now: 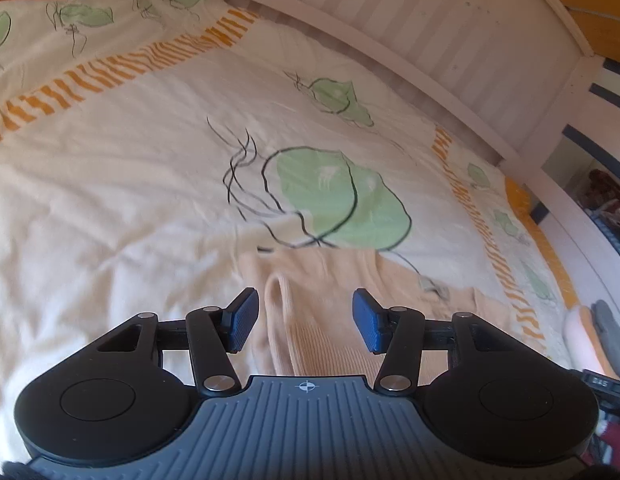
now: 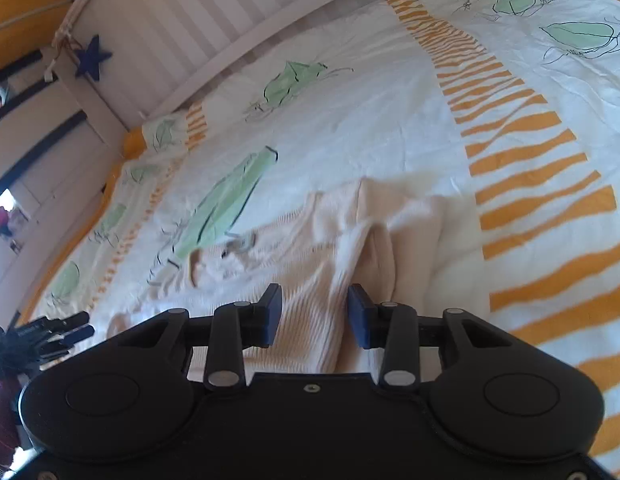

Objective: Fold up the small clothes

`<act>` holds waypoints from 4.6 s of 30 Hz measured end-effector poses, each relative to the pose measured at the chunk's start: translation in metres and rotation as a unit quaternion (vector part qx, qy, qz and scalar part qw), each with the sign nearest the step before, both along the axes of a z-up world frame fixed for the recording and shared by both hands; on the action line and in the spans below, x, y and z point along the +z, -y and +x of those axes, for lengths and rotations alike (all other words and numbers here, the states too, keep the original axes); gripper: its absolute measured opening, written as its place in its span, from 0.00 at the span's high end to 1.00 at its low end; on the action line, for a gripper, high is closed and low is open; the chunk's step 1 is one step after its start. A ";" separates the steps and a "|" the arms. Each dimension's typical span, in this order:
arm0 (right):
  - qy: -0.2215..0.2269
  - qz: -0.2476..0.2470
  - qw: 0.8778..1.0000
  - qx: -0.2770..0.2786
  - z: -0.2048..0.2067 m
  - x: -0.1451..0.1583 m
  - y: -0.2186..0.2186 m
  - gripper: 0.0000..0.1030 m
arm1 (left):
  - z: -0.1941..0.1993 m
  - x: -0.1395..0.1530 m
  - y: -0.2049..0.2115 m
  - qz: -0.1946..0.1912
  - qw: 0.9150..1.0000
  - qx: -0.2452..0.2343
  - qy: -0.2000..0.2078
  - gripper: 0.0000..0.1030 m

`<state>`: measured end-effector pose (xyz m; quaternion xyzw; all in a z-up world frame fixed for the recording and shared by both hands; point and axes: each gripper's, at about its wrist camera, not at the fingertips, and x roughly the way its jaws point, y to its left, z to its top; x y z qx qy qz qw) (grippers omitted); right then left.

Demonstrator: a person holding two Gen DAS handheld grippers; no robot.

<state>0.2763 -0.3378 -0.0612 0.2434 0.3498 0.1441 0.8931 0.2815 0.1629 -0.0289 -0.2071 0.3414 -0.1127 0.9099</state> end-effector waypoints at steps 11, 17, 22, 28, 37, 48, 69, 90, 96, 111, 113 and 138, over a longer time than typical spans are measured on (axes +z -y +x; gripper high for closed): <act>-0.022 0.034 0.999 0.011 0.002 -0.012 -0.005 0.78 | -0.013 -0.012 0.010 -0.014 0.999 -0.030 -0.029 0.51; -0.025 0.050 0.998 0.007 0.001 -0.014 -0.005 0.83 | -0.008 -0.016 0.023 -0.008 0.998 -0.046 -0.036 0.52; -0.028 0.056 0.998 0.005 0.001 -0.016 -0.003 0.83 | 0.003 -0.018 0.028 -0.006 0.999 -0.036 -0.037 0.52; -0.034 0.062 0.997 0.005 0.001 -0.020 -0.003 0.79 | 0.012 -0.027 0.027 -0.004 0.998 -0.016 -0.061 0.52; -0.025 0.152 0.988 0.002 0.012 -0.010 0.010 0.86 | 0.025 -0.021 0.023 -0.095 0.993 -0.029 -0.057 0.94; -0.007 0.179 0.982 -0.053 0.098 -0.005 0.029 0.86 | 0.098 -0.006 0.016 -0.123 0.992 0.000 -0.025 0.94; 0.004 -0.013 1.000 -0.003 0.001 0.007 0.009 0.49 | 0.014 -0.023 0.015 0.004 0.994 -0.081 -0.073 0.27; -0.014 -0.047 0.999 0.018 -0.034 -0.012 -0.007 0.49 | -0.025 -0.031 0.044 0.066 0.987 -0.144 -0.014 0.29; -0.005 -0.069 0.997 0.037 -0.036 -0.009 -0.014 0.63 | -0.029 -0.040 0.034 0.028 0.991 -0.125 -0.025 0.38; -0.011 -0.080 0.996 0.042 -0.035 -0.005 -0.017 0.88 | -0.015 -0.045 0.021 -0.010 0.991 -0.125 -0.050 0.91; -0.007 -0.085 0.996 0.039 -0.036 0.001 -0.014 0.89 | -0.015 -0.036 0.026 0.030 0.986 -0.154 -0.063 0.92; -0.044 -0.053 0.997 -0.015 -0.040 -0.018 0.010 0.75 | -0.028 -0.024 -0.031 0.068 0.990 -0.074 -0.102 0.70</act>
